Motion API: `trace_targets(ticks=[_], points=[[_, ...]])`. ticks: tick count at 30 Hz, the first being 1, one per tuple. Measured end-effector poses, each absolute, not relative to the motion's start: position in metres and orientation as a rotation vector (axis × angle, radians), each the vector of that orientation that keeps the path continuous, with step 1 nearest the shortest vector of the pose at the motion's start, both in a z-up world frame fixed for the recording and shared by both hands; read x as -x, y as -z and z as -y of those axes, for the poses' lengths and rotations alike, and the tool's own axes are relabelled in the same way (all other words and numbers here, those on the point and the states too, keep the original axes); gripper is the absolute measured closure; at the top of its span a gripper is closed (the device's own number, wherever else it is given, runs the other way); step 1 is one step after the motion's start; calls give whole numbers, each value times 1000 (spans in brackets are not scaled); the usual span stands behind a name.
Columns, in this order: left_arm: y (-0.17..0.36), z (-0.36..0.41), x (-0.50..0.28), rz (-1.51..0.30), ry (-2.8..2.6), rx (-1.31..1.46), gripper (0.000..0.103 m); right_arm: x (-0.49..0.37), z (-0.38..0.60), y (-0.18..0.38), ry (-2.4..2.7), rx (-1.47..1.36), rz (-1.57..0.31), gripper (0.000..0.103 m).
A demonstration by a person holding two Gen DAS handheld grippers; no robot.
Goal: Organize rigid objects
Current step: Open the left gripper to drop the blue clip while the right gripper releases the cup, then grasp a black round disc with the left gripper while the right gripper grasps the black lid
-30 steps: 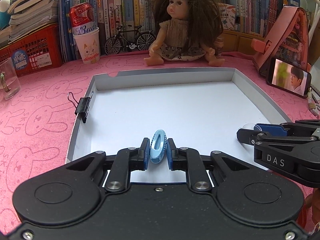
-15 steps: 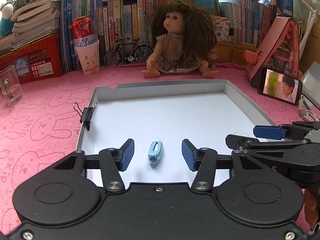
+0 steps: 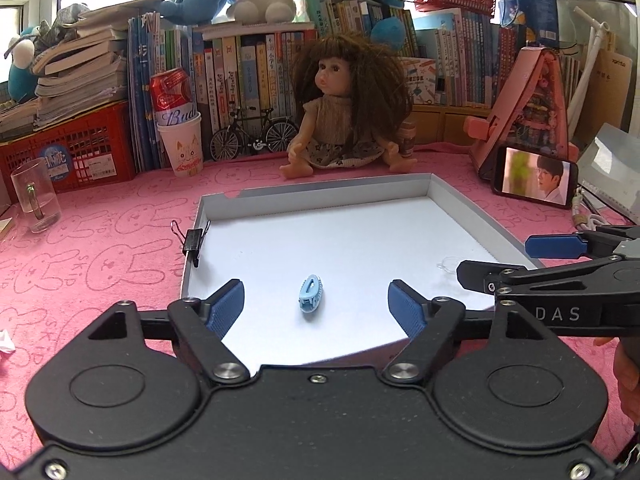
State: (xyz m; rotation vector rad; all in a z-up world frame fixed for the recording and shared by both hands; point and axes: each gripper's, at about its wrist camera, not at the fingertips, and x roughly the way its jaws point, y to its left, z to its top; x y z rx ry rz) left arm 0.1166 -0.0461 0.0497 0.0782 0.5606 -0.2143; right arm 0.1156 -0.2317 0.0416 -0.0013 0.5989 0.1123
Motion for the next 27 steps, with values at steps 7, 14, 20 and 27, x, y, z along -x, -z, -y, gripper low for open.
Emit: trace_targets(ticks=[7,14,20,27], points=[[-48,37,-84,-526,208,-60,23,-90,237,-42,-123,-2,-575,15],[-38,28,-58,-536,225,-43,23,-57,235,-33,-141,32,-555,14],[-30,22,-33,-535,250,-60,30,-32,225,-23,-202,111,-549,14],[-25,13,-11,-576,293,-69,59,-16,222,-16,-188,196,-563,23]])
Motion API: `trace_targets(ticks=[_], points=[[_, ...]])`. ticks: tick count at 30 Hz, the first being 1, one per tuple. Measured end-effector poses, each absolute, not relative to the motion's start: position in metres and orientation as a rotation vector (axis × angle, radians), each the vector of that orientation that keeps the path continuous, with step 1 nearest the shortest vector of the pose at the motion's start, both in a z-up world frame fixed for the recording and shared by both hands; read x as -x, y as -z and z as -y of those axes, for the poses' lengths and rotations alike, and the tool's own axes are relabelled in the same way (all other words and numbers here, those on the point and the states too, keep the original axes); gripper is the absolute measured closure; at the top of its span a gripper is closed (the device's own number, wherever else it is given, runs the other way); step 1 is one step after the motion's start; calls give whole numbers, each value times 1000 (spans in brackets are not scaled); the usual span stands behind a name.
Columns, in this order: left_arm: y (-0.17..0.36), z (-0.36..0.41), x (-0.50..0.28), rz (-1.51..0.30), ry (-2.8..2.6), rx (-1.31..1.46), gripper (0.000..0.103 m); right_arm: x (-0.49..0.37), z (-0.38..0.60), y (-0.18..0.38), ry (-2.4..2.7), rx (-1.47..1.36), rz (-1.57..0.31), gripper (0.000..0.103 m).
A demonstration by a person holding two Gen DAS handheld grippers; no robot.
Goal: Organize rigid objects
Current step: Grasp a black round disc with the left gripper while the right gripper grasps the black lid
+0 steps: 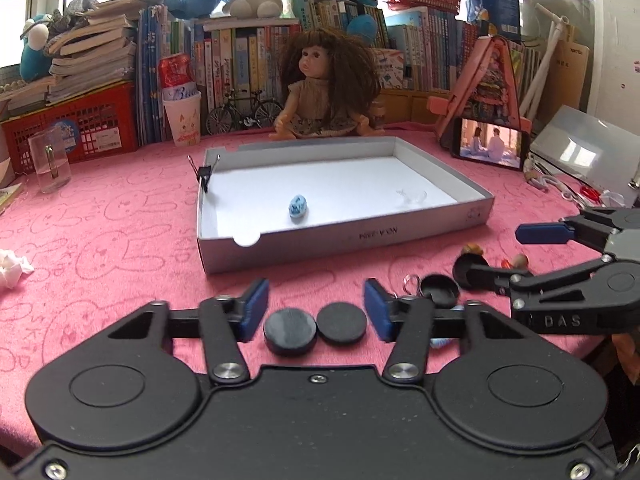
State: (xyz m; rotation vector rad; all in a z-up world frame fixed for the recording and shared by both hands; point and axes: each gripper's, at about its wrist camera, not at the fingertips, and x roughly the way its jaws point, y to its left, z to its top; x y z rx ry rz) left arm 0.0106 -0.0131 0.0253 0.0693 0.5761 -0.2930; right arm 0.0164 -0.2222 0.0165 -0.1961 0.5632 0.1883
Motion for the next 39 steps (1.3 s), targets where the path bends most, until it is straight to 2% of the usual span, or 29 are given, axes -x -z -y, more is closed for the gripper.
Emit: trace_targets(ticks=[5,10,22,35,39], points=[[-23,12,2,-611,365,-86,70,-13,224,-15,-192,217,-574,30],[-15,14,3,-639,351,-89,74,-13,219,-12,-215,226,-576,34],[-13,25,-9,-609,318,-102,74,-22,212,-8,-238,197,-586,41],[-5,26,-8,-653,332,-106,73,-25,212,-5,-246,166,-591,42],[-5,28,-16,-642,317,-101,73,-26,212,-5,-248,153,-592,47]])
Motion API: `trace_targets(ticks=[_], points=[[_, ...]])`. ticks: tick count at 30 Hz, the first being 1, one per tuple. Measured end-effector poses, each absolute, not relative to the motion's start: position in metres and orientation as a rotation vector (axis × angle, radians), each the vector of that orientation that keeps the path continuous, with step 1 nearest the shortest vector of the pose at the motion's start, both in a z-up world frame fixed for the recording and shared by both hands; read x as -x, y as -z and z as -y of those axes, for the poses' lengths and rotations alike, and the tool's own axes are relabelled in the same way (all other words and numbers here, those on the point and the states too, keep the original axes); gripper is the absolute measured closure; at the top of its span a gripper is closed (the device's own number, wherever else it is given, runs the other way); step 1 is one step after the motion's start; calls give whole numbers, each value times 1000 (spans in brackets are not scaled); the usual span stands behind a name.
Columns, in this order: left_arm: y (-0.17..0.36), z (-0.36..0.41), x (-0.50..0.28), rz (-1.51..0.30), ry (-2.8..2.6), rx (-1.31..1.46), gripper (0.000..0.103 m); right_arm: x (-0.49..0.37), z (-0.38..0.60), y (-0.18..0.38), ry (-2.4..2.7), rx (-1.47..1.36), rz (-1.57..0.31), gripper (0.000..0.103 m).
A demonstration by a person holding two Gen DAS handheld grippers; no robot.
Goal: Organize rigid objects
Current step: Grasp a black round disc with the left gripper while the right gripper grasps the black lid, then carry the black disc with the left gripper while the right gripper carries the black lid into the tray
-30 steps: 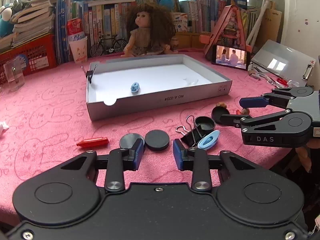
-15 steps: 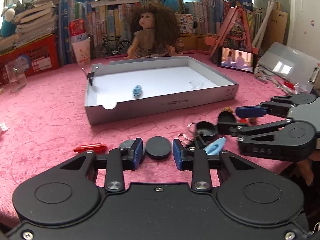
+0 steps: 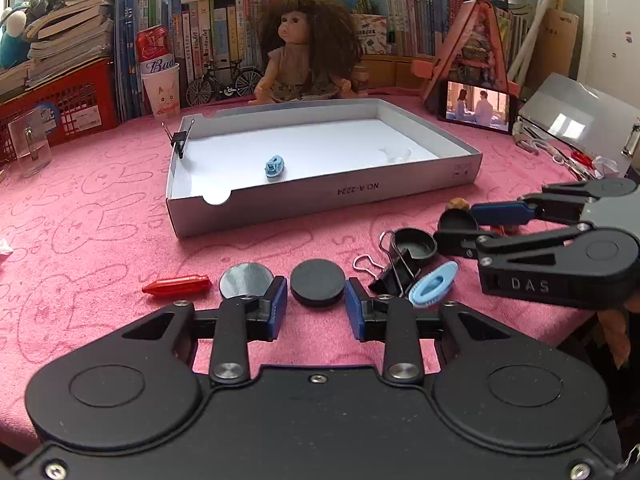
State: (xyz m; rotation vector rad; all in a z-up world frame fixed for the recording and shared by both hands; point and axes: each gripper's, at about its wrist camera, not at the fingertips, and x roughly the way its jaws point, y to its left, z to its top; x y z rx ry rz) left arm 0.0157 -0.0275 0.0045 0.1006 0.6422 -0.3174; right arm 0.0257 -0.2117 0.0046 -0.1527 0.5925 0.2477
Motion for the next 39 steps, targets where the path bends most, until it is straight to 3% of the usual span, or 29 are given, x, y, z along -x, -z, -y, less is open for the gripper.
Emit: trace_targets(ticks=[3,8,19,29,39], points=[[-4,29,-22,-638,308,-93,73,-26,212,-4,-248,151,-592,48],[-4,30,-26,-630,303,-91,74,-25,211,-5,-245,146,-587,65],[-26,26,-33,-571,283,-76,74,-29,218,-24,-220,107,-533,65],[-61,18,-86,-512,228,-37,74,-79,247,-50,-150,-57,-564,65],[-50,12,-147,-575,162,-14,74,-131,271,-52,-86,-121,-625,65]])
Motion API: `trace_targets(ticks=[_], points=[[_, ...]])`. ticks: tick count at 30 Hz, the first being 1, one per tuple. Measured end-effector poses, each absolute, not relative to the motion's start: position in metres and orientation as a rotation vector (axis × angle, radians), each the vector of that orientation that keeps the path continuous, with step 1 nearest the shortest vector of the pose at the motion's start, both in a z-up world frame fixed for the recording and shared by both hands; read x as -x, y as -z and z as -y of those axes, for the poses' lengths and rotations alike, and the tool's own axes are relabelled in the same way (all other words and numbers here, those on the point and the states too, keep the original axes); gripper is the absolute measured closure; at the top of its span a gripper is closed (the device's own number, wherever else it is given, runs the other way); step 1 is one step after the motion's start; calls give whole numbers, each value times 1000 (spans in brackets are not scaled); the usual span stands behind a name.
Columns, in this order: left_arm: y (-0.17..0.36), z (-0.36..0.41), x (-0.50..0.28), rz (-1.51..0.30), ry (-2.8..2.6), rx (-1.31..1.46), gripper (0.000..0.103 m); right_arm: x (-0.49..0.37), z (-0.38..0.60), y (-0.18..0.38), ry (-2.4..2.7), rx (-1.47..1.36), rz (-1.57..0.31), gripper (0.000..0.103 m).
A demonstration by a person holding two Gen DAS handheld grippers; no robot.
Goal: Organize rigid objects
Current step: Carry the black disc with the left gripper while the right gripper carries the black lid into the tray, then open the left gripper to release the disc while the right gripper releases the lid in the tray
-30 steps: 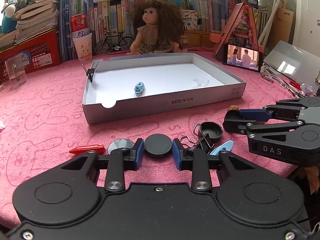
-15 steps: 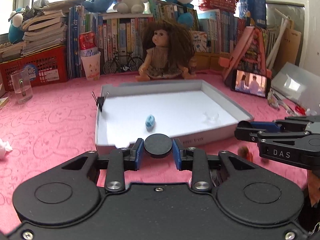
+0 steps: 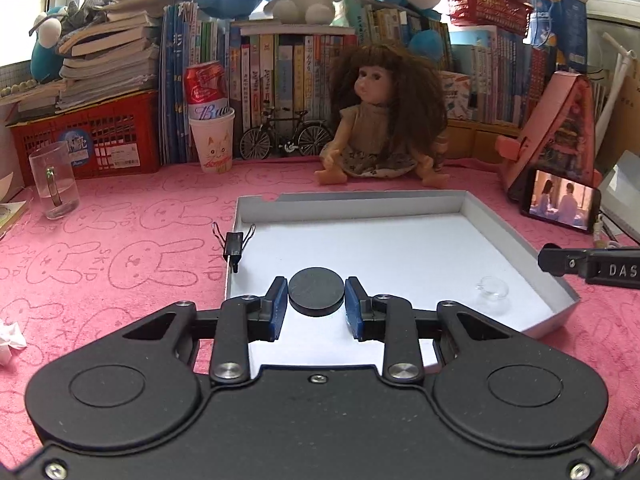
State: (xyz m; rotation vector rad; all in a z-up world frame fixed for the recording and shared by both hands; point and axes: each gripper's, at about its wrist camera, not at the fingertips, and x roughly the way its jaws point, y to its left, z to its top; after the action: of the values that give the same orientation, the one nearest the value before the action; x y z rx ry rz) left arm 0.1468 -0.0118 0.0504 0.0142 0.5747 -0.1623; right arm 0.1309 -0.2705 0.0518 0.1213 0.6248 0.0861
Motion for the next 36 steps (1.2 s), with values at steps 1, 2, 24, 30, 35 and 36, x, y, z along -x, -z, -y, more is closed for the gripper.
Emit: trace_targets(ticks=[1,2,24,30,35,36], points=[[-47,12,-152,-586,158,-12,74,-136,271,-52,-88,-125,-634,65],[-45,13,-157,-595,155,-9,74,-141,272,-51,-90,-131,-644,65],[-15,20,-189,-694,134,-1,74,-210,267,-22,-65,-201,-842,65],[-11,22,-188,-694,128,-16,74,-214,262,-22,-66,-181,-860,65],[-12,23,-187,-692,135,-20,74,-214,260,-22,-65,-176,-860,65],[-12,23,-188,-692,135,-20,74,-214,260,-22,-66,-178,-859,64]])
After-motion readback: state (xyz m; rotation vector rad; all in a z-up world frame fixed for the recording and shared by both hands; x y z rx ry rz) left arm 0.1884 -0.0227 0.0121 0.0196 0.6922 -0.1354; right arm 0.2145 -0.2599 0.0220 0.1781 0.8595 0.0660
